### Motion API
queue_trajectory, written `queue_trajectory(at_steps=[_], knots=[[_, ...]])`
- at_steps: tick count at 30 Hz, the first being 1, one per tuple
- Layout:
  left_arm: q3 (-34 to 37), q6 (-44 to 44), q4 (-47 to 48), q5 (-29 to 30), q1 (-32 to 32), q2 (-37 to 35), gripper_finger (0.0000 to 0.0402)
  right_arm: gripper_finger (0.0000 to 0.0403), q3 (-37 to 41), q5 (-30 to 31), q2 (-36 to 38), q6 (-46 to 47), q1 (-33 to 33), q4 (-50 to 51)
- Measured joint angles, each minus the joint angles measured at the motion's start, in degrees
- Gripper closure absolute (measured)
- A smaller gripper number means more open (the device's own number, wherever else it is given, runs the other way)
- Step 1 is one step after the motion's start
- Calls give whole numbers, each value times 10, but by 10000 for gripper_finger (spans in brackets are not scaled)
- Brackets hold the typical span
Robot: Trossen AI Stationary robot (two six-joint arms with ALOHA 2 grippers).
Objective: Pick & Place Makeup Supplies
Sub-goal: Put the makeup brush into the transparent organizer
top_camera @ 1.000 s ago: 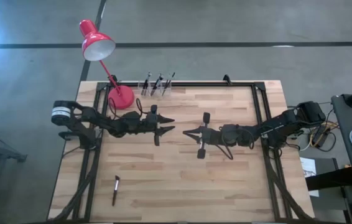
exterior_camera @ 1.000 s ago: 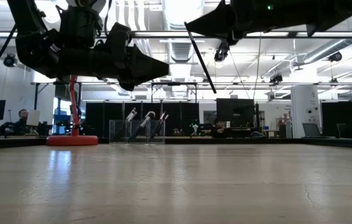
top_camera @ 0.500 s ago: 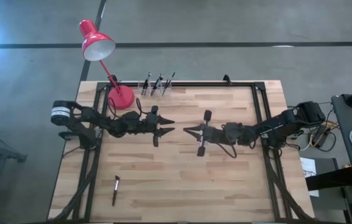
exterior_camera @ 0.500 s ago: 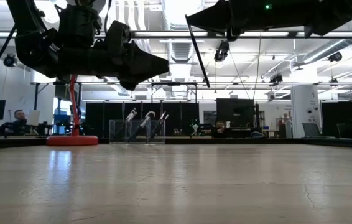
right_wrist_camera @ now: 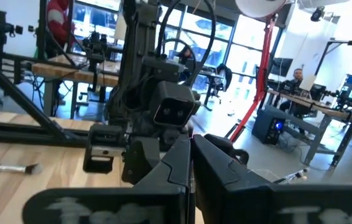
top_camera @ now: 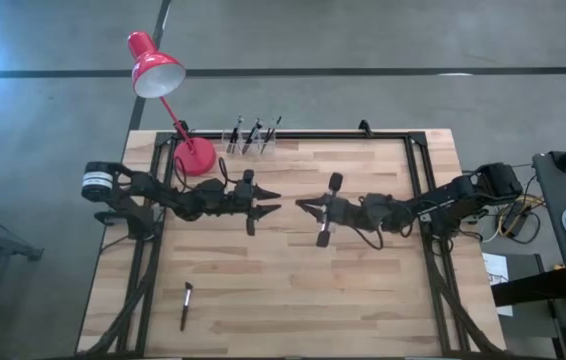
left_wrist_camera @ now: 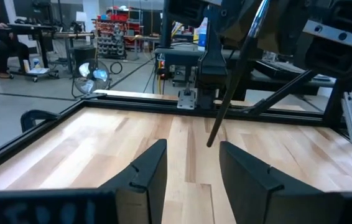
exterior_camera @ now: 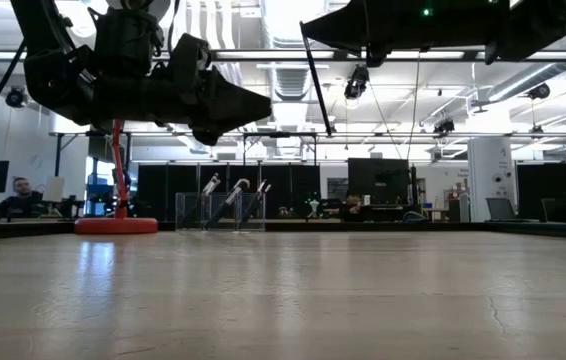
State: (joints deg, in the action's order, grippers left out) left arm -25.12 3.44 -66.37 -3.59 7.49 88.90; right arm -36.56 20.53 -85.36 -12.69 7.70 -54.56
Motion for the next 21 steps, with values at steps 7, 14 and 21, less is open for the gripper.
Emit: queue_trajectory(at_steps=[7,14,21], knots=[[0,0,5,3,0,0,262,394,3,0,0,2,0,-4],[0,5,9,3,0,0,262,394,4,0,0,-7,0,2],[0,31,3,3,-1,0,262,394,4,-24,0,20,-2,-9]])
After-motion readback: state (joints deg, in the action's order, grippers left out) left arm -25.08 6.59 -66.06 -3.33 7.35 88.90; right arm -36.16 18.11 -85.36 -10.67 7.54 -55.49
